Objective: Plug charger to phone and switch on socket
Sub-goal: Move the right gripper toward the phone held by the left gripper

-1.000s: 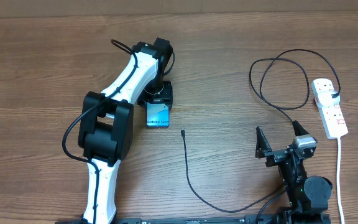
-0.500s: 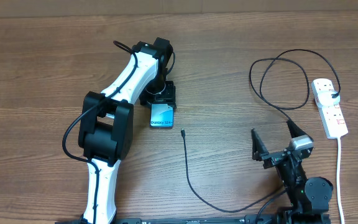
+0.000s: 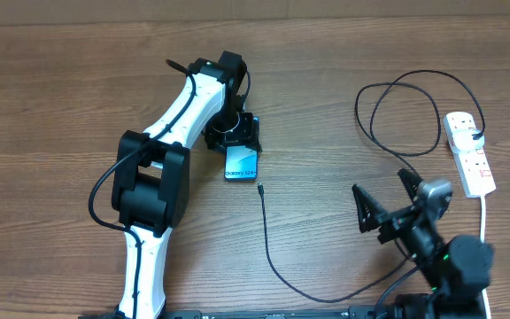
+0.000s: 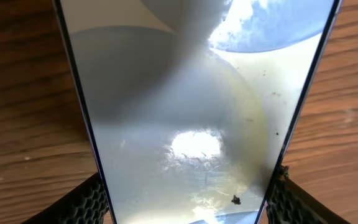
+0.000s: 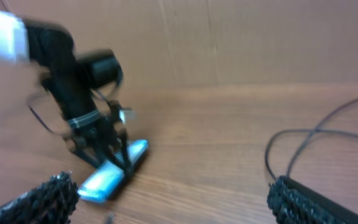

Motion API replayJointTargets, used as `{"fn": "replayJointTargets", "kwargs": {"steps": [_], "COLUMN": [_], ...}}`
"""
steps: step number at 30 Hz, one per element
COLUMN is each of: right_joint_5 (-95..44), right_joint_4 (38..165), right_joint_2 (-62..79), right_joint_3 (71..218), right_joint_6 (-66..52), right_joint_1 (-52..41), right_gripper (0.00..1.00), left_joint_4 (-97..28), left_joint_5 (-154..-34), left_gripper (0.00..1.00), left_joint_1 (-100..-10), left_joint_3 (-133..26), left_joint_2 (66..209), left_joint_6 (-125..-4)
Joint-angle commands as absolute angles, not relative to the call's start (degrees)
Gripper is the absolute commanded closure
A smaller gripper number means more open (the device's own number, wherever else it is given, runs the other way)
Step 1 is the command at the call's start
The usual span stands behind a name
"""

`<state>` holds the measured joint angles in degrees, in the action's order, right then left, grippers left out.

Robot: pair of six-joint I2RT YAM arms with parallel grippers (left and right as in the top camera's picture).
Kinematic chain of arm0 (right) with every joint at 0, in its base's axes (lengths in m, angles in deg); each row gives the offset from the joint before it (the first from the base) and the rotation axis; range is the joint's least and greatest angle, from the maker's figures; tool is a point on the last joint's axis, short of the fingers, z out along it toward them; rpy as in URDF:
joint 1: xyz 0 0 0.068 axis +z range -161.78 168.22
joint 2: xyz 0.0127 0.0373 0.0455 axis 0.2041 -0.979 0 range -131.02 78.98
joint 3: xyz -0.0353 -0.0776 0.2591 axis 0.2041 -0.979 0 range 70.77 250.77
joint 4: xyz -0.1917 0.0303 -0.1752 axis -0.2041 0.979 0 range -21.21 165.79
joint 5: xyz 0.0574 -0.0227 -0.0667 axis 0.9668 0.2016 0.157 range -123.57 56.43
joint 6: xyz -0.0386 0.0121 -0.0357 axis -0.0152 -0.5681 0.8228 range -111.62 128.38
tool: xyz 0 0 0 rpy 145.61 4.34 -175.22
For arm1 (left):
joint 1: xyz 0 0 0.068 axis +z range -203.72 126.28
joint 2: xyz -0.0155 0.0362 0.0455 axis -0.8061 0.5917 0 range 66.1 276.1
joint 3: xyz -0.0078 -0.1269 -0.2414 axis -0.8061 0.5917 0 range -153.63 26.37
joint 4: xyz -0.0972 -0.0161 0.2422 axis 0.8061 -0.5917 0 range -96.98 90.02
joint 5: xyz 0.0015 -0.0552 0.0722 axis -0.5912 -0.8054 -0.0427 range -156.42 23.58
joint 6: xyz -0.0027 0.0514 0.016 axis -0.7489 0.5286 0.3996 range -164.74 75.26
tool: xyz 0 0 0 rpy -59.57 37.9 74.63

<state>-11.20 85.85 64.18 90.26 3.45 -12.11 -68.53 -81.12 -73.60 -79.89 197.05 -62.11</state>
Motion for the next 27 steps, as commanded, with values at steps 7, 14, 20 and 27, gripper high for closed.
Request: {"fn": "replayJointTargets", "kwargs": {"steps": [7,14,20,27], "right_joint_5": [-3.92,11.16,13.06,13.04], "right_joint_4": [109.39,111.81,113.89,105.26], "right_joint_2": [31.00,12.81,-0.70,-13.90], "right_joint_3": [123.94,130.85,130.74,130.74], "right_joint_6": [2.56,2.34,2.36,-3.30], "right_joint_1": [-11.83,-11.83,-8.51,-3.22], "right_gripper": [0.00,0.07,0.31,0.34], "left_joint_4": [-68.49,-67.81,-67.39,-67.24], "left_joint_5": [-88.20,-89.01,-92.07,-96.25], "left_gripper": [0.36,0.36,0.36,0.37], "left_joint_1": [-73.51,-73.64,-73.66,-73.71], "left_joint_3": [-83.41,-83.41,-83.41,-83.41], "left_joint_2": [197.23,197.23,197.23,197.23], "left_joint_6": [-60.99,-61.06,-61.48,-61.45]}}
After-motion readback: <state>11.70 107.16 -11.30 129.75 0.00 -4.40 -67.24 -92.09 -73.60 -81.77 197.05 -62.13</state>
